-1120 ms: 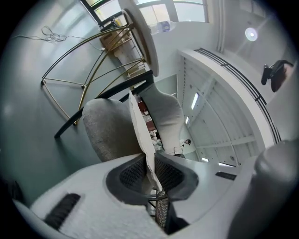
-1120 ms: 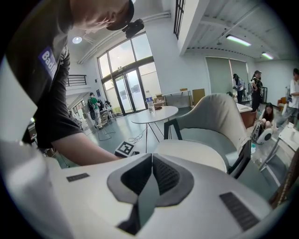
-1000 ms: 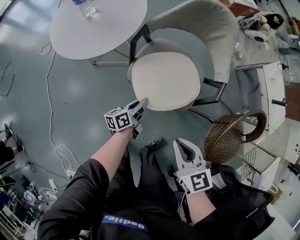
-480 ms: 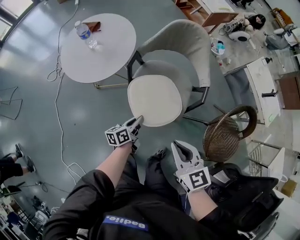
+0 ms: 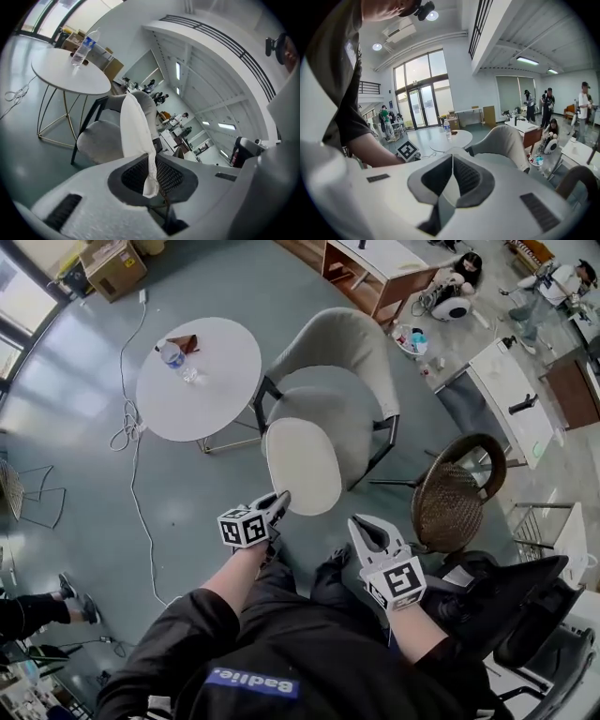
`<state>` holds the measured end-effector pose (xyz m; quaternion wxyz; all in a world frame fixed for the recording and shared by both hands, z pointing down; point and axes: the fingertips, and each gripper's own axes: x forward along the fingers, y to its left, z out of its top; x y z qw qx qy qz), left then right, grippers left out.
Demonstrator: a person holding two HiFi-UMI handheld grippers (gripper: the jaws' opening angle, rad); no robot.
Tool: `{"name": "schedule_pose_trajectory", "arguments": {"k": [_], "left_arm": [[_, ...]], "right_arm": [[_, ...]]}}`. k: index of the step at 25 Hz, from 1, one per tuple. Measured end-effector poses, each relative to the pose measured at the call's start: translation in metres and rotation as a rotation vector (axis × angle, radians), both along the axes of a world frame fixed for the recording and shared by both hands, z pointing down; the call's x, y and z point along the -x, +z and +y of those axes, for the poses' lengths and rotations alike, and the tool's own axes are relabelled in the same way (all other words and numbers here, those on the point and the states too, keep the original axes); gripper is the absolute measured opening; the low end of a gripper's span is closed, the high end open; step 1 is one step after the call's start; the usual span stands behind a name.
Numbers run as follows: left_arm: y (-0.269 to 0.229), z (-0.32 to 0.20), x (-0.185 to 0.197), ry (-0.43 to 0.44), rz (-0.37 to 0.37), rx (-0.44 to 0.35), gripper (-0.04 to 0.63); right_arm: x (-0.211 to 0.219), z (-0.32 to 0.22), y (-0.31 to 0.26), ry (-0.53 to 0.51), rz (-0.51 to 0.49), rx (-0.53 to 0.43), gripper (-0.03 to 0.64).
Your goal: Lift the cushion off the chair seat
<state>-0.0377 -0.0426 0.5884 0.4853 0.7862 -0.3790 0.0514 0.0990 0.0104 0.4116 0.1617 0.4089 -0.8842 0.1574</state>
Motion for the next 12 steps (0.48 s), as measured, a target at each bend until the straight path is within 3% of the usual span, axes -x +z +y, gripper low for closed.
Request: {"name": "schedule_pose_trajectory", "arguments": {"k": [6, 12], "left_arm": [[-0.055, 0.030, -0.015, 0.202, -0.072, -0.039, 0.043], [-0.127, 0.054, -0.030, 0.282, -0.062, -0.116, 0.041]], "right_arm": [[0.001, 0.003, -0.028, 0.018, -0.005, -0.029, 0.029], [0.009, 0.002, -0.066, -0.021, -0.021, -0.087, 0.029]]}}
